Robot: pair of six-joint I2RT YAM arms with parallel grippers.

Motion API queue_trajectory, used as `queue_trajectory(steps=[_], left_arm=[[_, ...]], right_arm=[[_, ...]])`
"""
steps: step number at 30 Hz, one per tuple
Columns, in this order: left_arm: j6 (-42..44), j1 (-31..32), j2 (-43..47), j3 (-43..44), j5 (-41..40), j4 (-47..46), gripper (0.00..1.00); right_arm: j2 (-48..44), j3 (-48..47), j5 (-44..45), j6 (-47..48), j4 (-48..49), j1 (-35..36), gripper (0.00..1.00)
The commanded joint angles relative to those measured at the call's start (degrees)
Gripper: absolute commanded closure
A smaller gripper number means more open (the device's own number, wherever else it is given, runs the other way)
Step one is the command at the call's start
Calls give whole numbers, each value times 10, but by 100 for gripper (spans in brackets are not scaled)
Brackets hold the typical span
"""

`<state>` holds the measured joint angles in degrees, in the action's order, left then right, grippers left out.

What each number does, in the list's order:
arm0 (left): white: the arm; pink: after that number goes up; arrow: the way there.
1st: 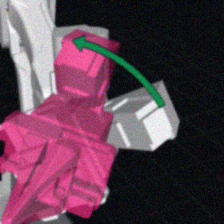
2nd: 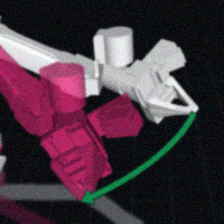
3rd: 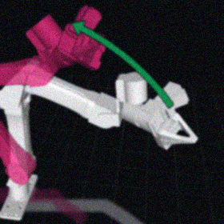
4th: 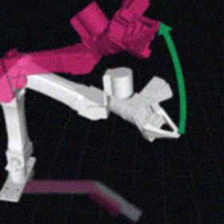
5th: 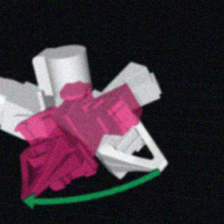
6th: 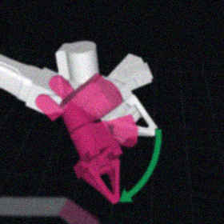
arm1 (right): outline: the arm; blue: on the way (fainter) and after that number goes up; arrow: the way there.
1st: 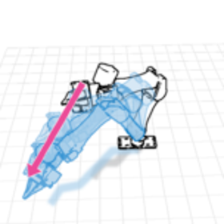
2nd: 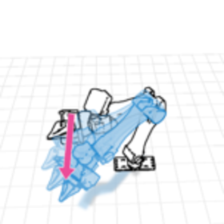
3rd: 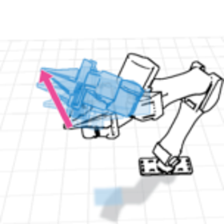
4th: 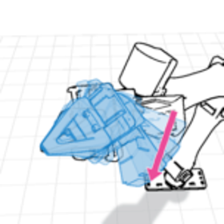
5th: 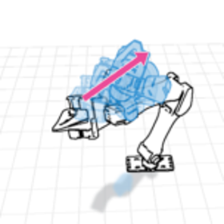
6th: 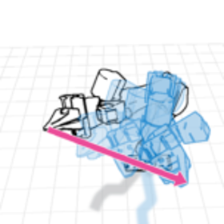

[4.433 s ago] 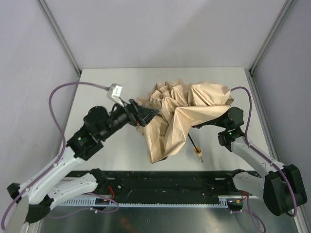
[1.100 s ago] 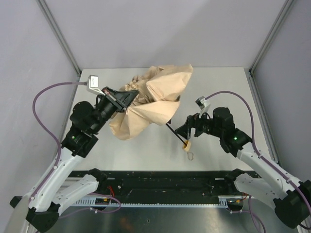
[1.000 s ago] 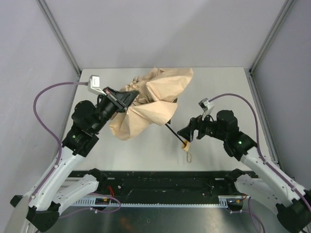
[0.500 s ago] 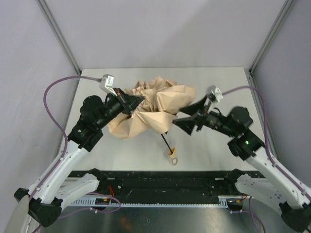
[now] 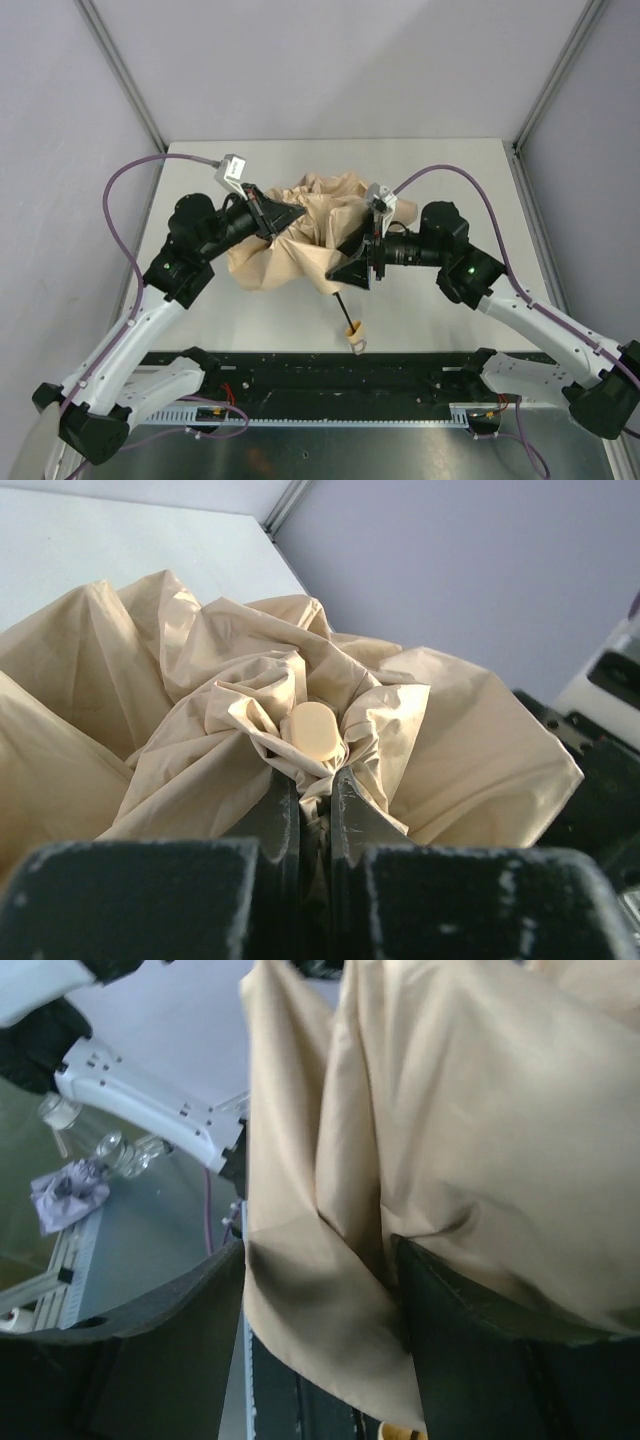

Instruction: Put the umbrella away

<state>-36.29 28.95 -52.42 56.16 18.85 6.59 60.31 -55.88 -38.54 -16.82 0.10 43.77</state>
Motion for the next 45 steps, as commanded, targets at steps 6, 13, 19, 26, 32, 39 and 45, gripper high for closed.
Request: queue_trajectory(steps=[6,13,19,26,32,39,45], left_arm=[[-53,-27,-13,34,4,-51,100],[-89,-29,-24,40,15,-52,100],[-123,-29,-21,29,36,-56,100],[-166,-30,-28,-3,86,-109,100],[-167,-34,-43,-39,99,-169,100],[-149,-52,-35,-46,62,-195,100],[-127,-68,-24,-21,55,-212,100]], right_arm=[[-32,-25,-1,15,-82,63,54],[3,-25,46,-64,64,137,58],[121,-32,113,-177,241,192,48],[114,-57,49,-186,205,213,26],[56,-80,141,-109,71,274,14],[18,-79,400,-46,-63,388,7],[-19,-61,531,-25,-90,434,4]])
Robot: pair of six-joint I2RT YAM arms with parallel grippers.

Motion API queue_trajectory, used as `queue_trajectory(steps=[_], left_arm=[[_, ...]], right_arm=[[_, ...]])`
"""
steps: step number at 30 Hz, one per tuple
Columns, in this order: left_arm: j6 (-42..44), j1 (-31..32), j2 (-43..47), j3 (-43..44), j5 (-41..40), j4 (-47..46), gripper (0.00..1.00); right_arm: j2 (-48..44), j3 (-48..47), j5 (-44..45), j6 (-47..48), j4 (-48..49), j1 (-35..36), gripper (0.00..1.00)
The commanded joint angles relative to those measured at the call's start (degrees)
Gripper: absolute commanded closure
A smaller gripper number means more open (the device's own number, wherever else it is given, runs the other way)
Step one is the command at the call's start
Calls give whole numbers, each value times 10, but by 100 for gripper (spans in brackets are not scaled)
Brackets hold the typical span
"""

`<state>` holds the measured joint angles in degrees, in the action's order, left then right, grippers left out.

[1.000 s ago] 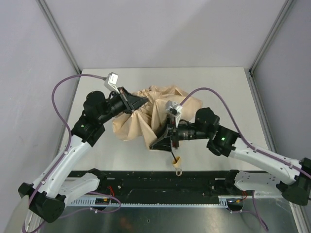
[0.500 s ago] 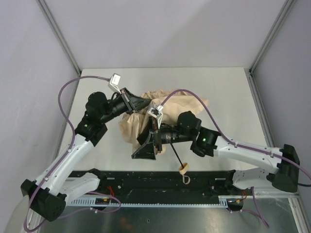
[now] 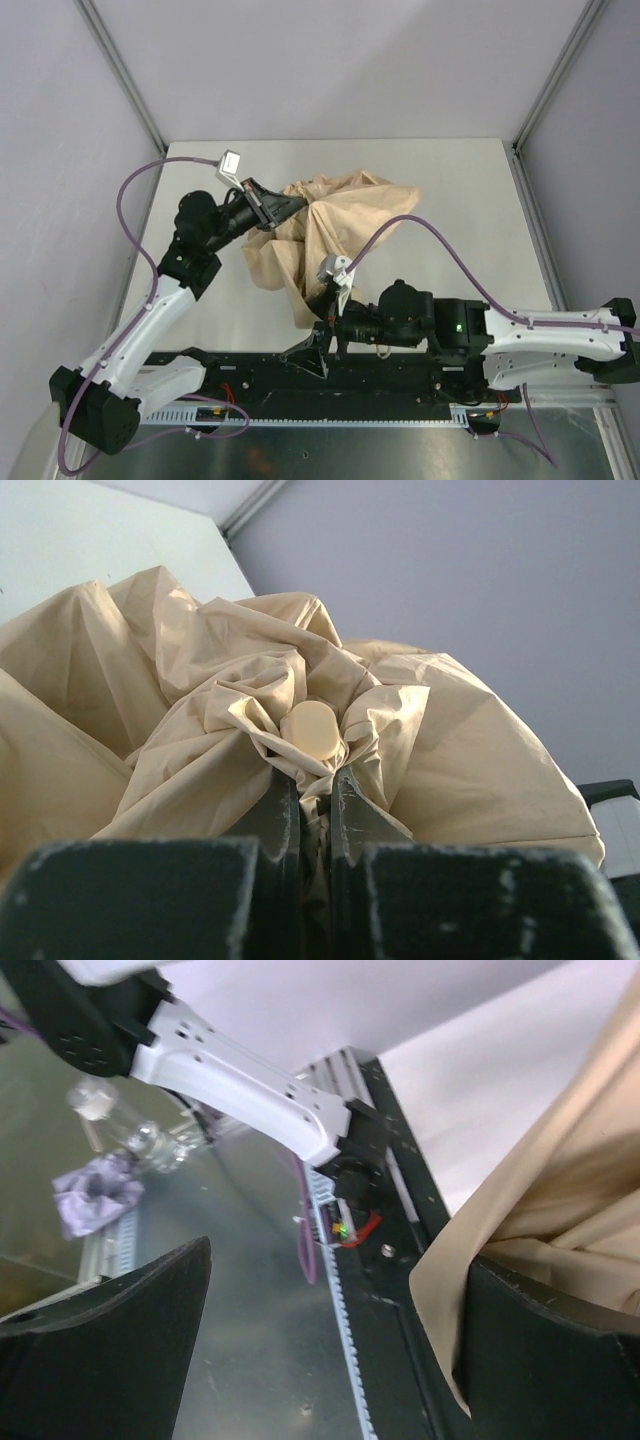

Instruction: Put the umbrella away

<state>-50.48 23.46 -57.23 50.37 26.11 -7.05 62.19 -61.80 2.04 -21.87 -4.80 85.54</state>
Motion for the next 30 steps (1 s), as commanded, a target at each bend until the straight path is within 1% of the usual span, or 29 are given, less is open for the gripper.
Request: queue_trajectory(steps=[1,4,7,9,10,11,14,16,18,20,23,24,26,27,30], left_arm=[[16,-14,26,38,-16,-76,100],[15,-16,36,34,-13,-76,100],[16,-16,45,29,-15,-70,100],[16,-15,52,34,-34,-44,100],[18,-15,56,45,-51,0,100],[20,-13,58,56,-73,46,100],[5,-10,72,66,-132,135,100],[-16,-7,83,67,-172,179,100],[-28,-5,90,73,-215,223,100],[-36,-4,85,92,-245,273,100],[-42,-5,69,123,-274,336,100],[-42,-5,63,130,-277,346,100],[-39,-5,52,139,-278,356,100],[-34,-5,47,141,-280,361,100],[-27,-5,35,143,-295,380,100]], right_arm=[[-55,-2,133,24,-50,6,6],[-107,15,161,17,-67,-33,15],[-151,39,206,13,-68,-72,29],[-161,48,231,22,-70,-89,34],[-162,51,231,41,-64,-94,32],[-160,54,227,69,-56,-96,27],[-139,58,226,148,-32,-96,8],[-122,58,241,184,-29,-102,3],[-113,69,260,193,-42,-120,1],[-120,110,250,195,-34,-140,1],[-156,207,196,202,50,-145,1],[-169,233,183,205,83,-139,1],[-183,257,191,212,132,-112,1],[-186,260,201,223,150,-94,1],[-167,261,222,246,250,-44,1]])
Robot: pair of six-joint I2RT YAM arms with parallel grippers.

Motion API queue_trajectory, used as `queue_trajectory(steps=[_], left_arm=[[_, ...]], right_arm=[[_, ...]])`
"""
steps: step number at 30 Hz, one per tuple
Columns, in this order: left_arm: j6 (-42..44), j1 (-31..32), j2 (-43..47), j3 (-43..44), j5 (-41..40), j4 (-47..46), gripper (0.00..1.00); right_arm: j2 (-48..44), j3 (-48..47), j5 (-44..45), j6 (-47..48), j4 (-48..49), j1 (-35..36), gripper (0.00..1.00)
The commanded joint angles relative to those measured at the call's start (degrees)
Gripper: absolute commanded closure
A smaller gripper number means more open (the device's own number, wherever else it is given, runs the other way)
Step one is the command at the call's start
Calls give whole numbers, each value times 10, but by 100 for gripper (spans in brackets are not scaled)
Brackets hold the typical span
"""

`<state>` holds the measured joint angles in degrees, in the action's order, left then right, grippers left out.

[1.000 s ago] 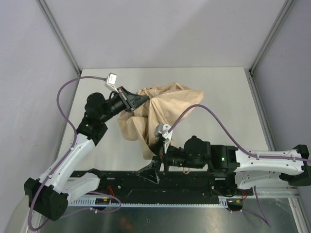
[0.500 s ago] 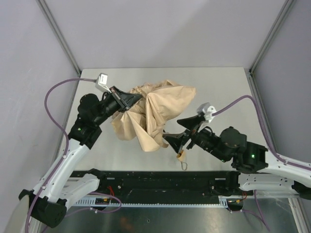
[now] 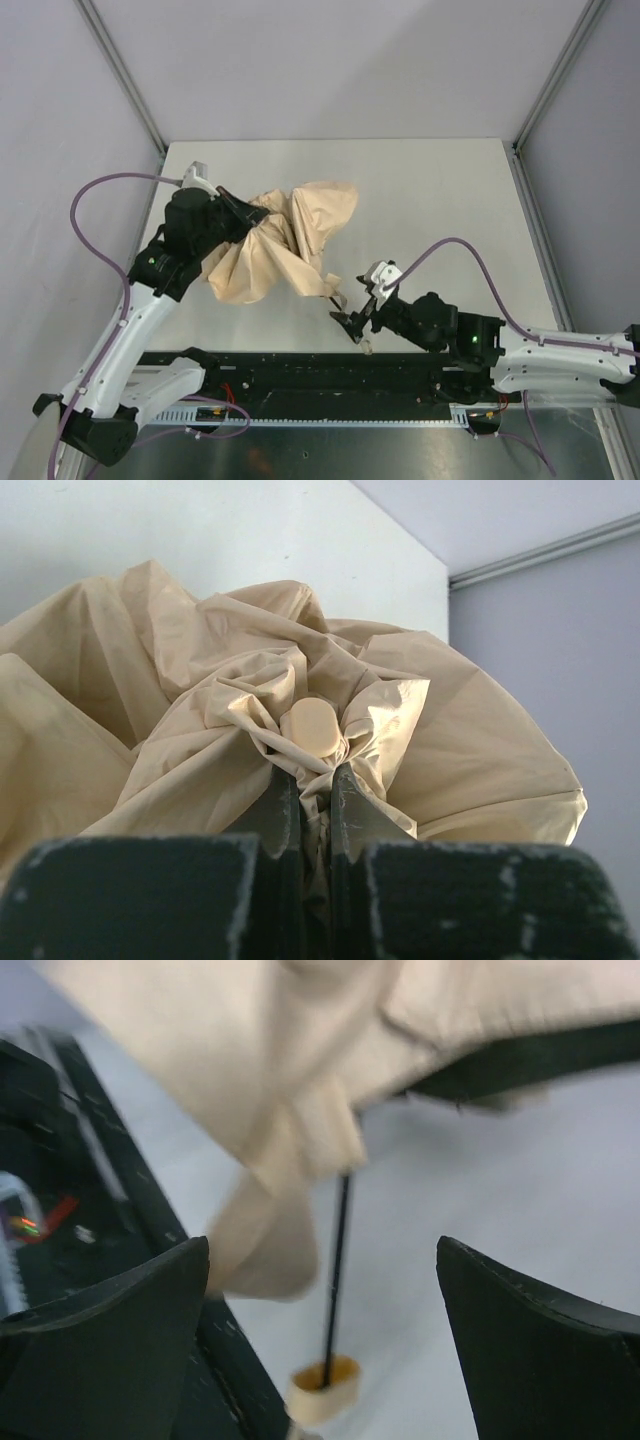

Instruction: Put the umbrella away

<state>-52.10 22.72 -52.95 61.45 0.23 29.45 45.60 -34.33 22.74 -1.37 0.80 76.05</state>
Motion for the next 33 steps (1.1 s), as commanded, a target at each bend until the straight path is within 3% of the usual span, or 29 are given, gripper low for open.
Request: queue_trajectory(steps=[1,5,8,13,17,20,23,29,33], left_arm=[[-12,2,-10,31,-41,20,100],[-34,2,-20,30,-31,35,100],[-42,1,-28,42,-16,44,100],[-48,-10,-41,64,-14,64,100],[-41,-25,-55,91,0,68,100],[-34,-41,-61,113,17,71,100],[-34,-48,-58,127,24,73,100],[-53,-52,-53,130,41,79,100],[-69,-53,-58,137,55,84,100]], right_arm=[[17,-14,21,40,230,59,1],[118,-26,62,48,325,71,1],[161,-29,127,74,335,85,3],[171,-25,203,79,268,128,15],[150,-25,261,1,161,132,12],[102,-6,239,-60,80,105,7],[67,20,165,-53,80,74,4],[118,33,-4,8,212,-22,9],[201,19,-57,25,314,-60,16]])
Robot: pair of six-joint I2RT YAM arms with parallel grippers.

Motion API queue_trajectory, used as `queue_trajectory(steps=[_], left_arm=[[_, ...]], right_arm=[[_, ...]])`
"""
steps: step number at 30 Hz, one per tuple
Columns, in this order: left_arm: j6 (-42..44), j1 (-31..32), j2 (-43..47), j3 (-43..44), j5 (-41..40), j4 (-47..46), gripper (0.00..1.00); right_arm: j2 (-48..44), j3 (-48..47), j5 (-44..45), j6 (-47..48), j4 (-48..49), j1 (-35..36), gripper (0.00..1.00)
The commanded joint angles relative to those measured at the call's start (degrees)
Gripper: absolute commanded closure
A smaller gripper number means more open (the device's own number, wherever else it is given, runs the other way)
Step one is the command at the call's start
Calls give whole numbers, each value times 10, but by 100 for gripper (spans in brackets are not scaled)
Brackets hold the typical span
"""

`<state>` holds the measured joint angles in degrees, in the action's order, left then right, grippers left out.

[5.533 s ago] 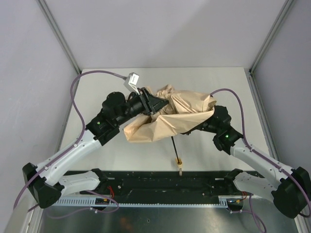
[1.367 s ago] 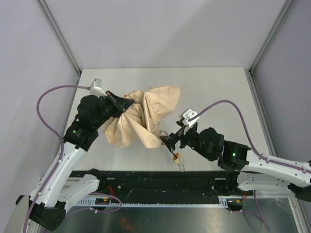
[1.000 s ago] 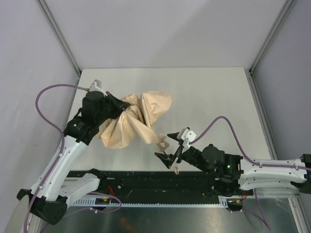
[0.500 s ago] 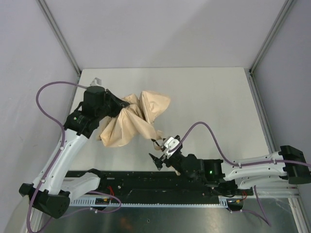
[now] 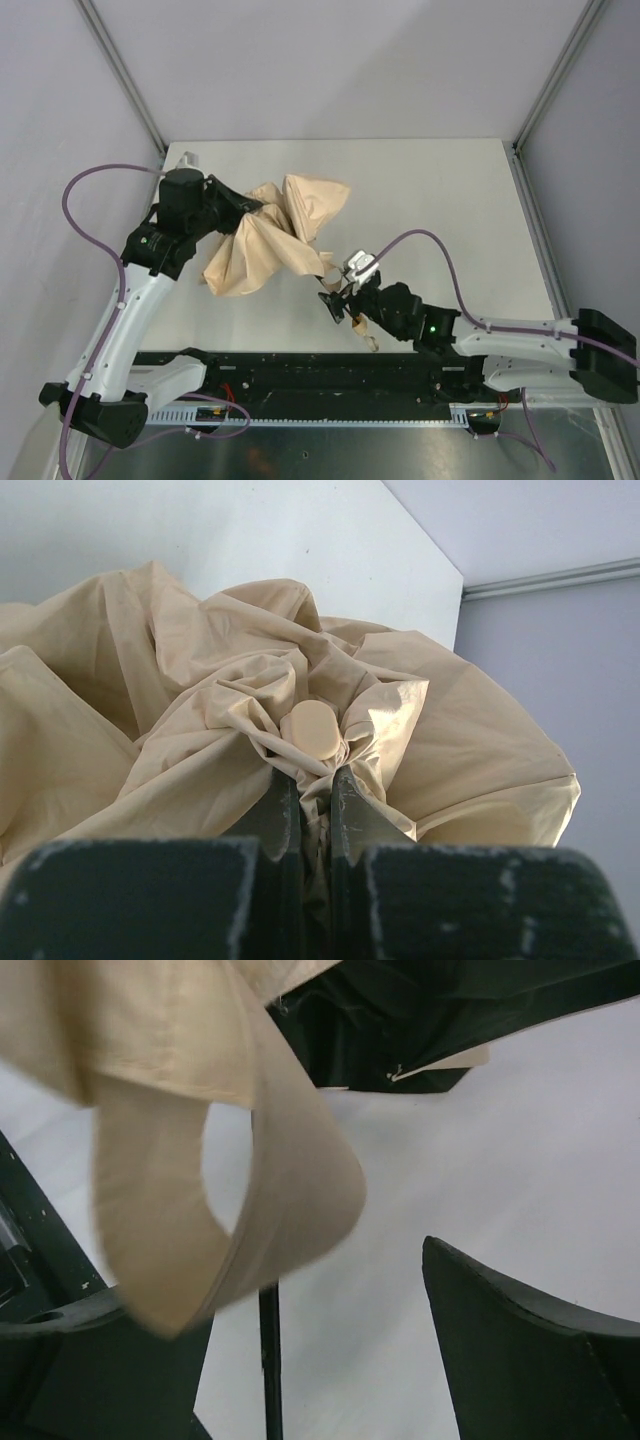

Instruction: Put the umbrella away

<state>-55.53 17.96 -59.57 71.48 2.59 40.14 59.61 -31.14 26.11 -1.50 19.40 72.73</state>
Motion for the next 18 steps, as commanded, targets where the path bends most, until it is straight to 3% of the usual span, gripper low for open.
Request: queue_trajectory(steps=[1,6,12,13,16,18], left_arm=[[-38,-6,7,39,35,-21,100],[-40,-8,7,41,40,-18,100],[-21,-11,16,38,28,-19,100],[-24,-12,17,36,29,-19,100],[-33,-12,15,33,34,-20,100],[-37,-13,12,32,35,-20,100]], right_arm=[[83,-19,-90,30,150,-31,20],[150,-35,-41,32,216,-31,39],[127,-35,-92,-13,143,-47,41],[126,-34,-102,-24,135,-54,48],[136,-32,-142,-43,151,-65,87],[144,-32,-165,-50,179,-66,97]])
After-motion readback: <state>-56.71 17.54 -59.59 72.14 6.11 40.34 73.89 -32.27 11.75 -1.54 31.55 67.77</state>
